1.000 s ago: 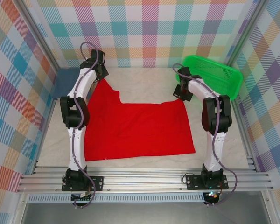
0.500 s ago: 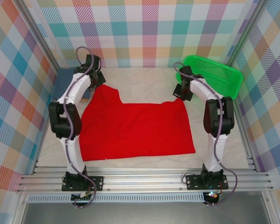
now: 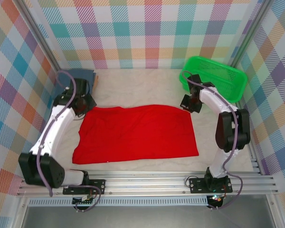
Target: Fold and stack the t-shirts
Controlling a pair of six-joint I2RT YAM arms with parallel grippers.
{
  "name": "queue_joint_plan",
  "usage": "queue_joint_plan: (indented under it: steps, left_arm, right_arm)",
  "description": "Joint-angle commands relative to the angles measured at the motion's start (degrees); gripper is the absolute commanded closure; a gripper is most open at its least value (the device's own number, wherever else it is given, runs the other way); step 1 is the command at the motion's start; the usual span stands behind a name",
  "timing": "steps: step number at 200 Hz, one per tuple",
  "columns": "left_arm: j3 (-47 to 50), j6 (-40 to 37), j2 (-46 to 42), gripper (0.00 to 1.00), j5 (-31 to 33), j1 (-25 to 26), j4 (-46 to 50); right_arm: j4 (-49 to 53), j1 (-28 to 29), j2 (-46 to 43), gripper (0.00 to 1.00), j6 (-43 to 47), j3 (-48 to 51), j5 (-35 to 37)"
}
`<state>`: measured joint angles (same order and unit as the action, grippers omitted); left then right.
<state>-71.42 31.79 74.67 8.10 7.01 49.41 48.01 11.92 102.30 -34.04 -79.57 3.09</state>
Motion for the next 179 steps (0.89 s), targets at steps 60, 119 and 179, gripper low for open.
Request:
queue_joint_plan:
  steps: [60, 119, 179]
  left_arm:
    - [9.0, 6.5, -18.9, 1.0, 4.0, 0.4, 13.9]
    - [13.3, 10.0, -24.3, 1.0, 5.6, 0.5, 17.9]
    - [17.2, 12.5, -26.9, 1.0, 4.4, 0.7, 19.5]
  right_arm:
    - [2.4, -0.4, -9.9, 1.0, -1.2, 12.4, 1.7]
    - [3.8, -1.1, -8.2, 1.0, -0.2, 12.5, 4.7]
    - [3.3, -1.3, -10.0, 1.0, 1.0, 13.0, 3.5]
